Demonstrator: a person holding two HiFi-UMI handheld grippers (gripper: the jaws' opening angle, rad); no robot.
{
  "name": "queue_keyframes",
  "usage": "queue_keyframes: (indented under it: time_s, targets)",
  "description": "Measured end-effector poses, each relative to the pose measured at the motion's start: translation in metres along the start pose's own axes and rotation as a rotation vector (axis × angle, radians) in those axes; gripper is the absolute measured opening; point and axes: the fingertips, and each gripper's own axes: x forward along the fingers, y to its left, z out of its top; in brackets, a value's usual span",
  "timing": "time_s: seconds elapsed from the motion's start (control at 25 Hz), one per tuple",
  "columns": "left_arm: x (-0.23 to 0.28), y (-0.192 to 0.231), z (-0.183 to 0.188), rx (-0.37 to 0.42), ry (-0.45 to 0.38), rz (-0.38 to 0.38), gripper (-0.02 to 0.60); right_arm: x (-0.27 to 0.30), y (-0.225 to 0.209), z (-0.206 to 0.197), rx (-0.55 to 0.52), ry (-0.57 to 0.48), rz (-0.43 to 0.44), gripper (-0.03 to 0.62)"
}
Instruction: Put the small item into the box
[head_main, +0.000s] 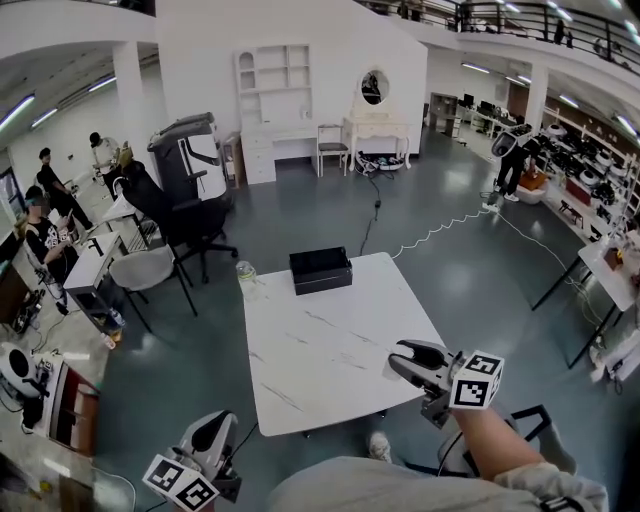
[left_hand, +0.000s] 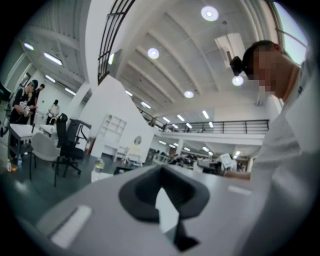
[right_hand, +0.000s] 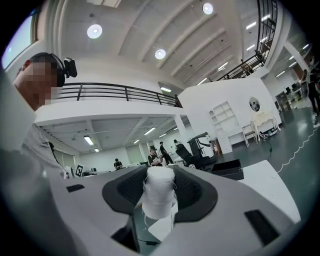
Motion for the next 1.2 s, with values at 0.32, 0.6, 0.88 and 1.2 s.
queue_keyframes:
  time_s: [0.32,0.6,0.88,1.2]
  targets:
    - [0.092,0.018,0.004,0.011,-0.006,0.091,0.005,0.030,-0.101,0.027,0.015,0.000,0.085,0.160]
    - [0.233,0.041,0.001,-0.028,0.013,0.126,0.005,0.051,-0.217,0.062,-0.012,0.000,0.152,0.160]
    - [0.360,0.066,-0.004,-0.001,0.055,0.145,0.005,0.079,-0.315,0.073,0.006,0.005,0.177,0.160]
    - [0.424,0.091,-0.012,-0.002,0.072,0.172,0.005,0.122,-0.356,0.079,-0.018,0.019,0.203,0.160]
